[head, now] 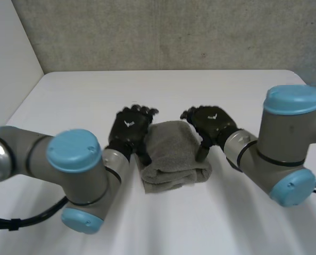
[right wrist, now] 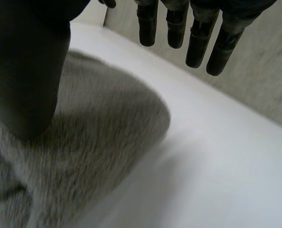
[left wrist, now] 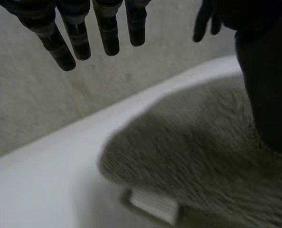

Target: Fold the towel.

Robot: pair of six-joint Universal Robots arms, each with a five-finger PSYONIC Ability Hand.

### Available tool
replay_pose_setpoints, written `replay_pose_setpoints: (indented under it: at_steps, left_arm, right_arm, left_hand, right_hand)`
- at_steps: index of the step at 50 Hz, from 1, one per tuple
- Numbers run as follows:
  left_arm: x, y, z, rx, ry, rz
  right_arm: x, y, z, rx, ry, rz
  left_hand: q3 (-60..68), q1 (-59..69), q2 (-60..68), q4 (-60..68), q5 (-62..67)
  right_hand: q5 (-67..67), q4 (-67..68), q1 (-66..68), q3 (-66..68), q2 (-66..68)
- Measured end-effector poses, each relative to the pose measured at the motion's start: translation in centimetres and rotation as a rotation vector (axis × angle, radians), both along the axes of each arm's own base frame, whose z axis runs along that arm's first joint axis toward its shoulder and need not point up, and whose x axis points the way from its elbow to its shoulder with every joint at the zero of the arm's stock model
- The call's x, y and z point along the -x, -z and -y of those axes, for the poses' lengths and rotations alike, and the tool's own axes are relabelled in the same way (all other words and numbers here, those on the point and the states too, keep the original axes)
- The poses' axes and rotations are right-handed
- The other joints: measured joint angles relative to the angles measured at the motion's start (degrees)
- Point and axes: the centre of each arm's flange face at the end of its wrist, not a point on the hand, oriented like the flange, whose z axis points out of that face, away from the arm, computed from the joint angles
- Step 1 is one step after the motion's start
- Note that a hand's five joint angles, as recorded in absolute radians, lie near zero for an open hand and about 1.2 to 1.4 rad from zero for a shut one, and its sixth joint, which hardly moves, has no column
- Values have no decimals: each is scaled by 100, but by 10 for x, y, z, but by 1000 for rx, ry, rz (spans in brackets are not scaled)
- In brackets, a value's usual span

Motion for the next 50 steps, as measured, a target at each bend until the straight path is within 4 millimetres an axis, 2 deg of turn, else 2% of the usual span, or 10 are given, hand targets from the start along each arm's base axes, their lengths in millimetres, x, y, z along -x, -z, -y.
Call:
replay_pose_setpoints:
  at_steps: [2,8,14,18,20,28,32,35,38,50]
  left_arm:
    - [3,13,-3,-17,9,34]
    - [6,31,-5,-32,22,112]
    - [5,21,-2,-9,13,125]
    - [2,-11,3,44,-6,86]
    - [-2,-39,5,87,-22,52]
    - [-28,-117,-2,166,-70,-8]
    - [-45,-140,-8,160,-100,-5]
    - [-58,-147,-14,127,-121,12]
    - [-66,-149,-20,92,-133,26]
    - [-87,-158,-32,76,-172,14]
  right_arm:
    - [-1,16,3,-32,0,-20]
    - [-2,36,8,-72,-4,-50]
    - [-2,32,8,-67,-8,-55]
    - [1,3,9,-5,6,-23]
    - [7,-28,11,59,38,18]
    - [40,-116,9,217,221,183]
    - [57,-141,5,260,300,225]
    - [68,-150,2,271,344,221]
    - [75,-150,0,262,366,196]
    - [79,-129,-9,205,375,126]
  left_hand:
    - [0,0,0,0,0]
    - [0,0,0,0,0]
    - [0,0,0,0,-2]
    - [-2,-3,-1,0,-26]
    - [-23,-11,-34,0,-33]
    - [-27,-15,-35,0,-36]
    - [-28,-16,-35,0,-37]
    - [-28,-16,-35,0,-37]
    - [-28,-17,-35,0,-39]
    - [-28,-20,-35,0,-41]
  right_hand:
    - [0,0,0,0,0]
    - [0,0,0,0,0]
    - [0,0,-24,0,0]
    - [0,0,-24,0,0]
    - [0,0,-24,0,0]
    - [0,0,-24,0,0]
    - [0,0,-24,0,0]
    - [0,0,-24,0,0]
    - [0,0,-24,0,0]
    - [0,0,-25,0,0]
